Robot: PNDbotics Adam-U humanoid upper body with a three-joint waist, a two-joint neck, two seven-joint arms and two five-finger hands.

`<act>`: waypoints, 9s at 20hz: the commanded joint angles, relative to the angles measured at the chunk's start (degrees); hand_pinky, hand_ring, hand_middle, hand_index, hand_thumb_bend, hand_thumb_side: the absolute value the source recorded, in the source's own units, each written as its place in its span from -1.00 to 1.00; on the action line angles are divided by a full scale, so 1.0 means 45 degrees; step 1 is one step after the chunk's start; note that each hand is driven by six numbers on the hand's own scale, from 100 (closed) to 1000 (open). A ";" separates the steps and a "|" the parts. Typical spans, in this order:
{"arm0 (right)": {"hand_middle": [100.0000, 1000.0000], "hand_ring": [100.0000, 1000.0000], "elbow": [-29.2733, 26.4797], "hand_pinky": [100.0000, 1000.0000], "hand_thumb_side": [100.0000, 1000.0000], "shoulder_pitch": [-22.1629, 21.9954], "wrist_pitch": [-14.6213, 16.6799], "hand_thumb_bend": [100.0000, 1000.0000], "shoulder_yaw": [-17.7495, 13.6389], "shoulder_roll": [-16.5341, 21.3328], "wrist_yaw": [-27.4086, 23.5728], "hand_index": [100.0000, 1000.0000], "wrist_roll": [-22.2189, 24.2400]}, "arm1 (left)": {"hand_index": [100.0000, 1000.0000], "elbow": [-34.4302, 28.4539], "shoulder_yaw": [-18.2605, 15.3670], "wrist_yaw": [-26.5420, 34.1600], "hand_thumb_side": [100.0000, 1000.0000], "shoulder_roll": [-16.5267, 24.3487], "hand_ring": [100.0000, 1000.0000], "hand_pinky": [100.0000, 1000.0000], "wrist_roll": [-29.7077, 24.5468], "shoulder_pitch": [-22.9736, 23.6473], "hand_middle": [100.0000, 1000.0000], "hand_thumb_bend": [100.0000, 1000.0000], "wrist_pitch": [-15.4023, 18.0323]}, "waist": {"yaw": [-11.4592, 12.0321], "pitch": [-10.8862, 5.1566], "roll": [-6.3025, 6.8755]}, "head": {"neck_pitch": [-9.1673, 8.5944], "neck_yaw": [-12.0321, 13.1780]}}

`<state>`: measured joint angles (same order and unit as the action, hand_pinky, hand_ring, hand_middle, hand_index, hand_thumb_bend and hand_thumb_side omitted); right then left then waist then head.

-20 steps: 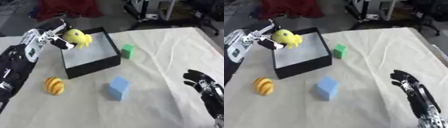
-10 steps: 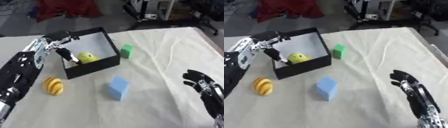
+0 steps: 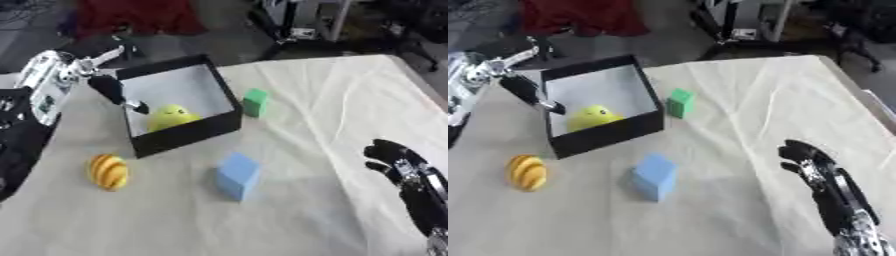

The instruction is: Pick up objects on the table and place them in the box.

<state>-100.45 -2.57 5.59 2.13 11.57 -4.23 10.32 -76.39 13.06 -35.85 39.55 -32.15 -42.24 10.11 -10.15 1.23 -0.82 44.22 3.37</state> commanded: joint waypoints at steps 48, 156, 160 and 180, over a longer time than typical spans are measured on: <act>0.40 0.66 -0.0070 0.63 0.42 0.0108 0.0005 -1.00 -0.0053 0.0282 0.0008 0.61 0.0022 | -0.10 -0.1206 0.0386 0.0315 -0.83 0.1080 -0.35 0.01 0.0029 0.0493 -0.46 -0.28 -0.0094 | -0.0024 -0.0342 0.0114 | -0.0023 -0.0279; 0.62 0.83 1.4355 0.69 1.00 1.1982 0.2517 -1.00 0.0990 0.1412 0.6903 0.86 0.2286 | 0.56 -0.5551 -0.3722 0.6258 0.30 -0.6106 0.11 0.27 1.0215 0.8000 0.14 0.53 -0.3178 | 0.2691 -0.0080 0.0575 | -0.0023 -0.2440; 0.62 0.83 1.4116 0.69 1.00 1.1984 0.2532 -1.00 0.1100 0.1437 0.6577 0.87 0.2547 | 0.56 -0.5561 -0.3720 0.6264 0.30 -0.6102 0.11 0.27 1.0211 0.8008 0.14 0.53 -0.3167 | 0.2694 -0.0076 0.0565 | -0.0023 -0.2448; 0.73 0.81 1.3446 0.69 0.24 1.2031 0.2358 -1.00 0.1799 0.1529 1.0113 0.97 0.0135 | 0.56 -0.5612 -0.3675 0.6255 0.30 -0.6205 0.10 0.27 1.0150 0.7874 0.14 0.52 -0.3137 | 0.2934 0.0059 0.0592 | -0.0023 -0.2551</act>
<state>-39.06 50.15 16.35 10.28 17.39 39.98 11.78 -100.65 -3.14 -7.61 11.02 13.69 -5.96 -4.08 2.97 1.18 1.08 44.22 -7.91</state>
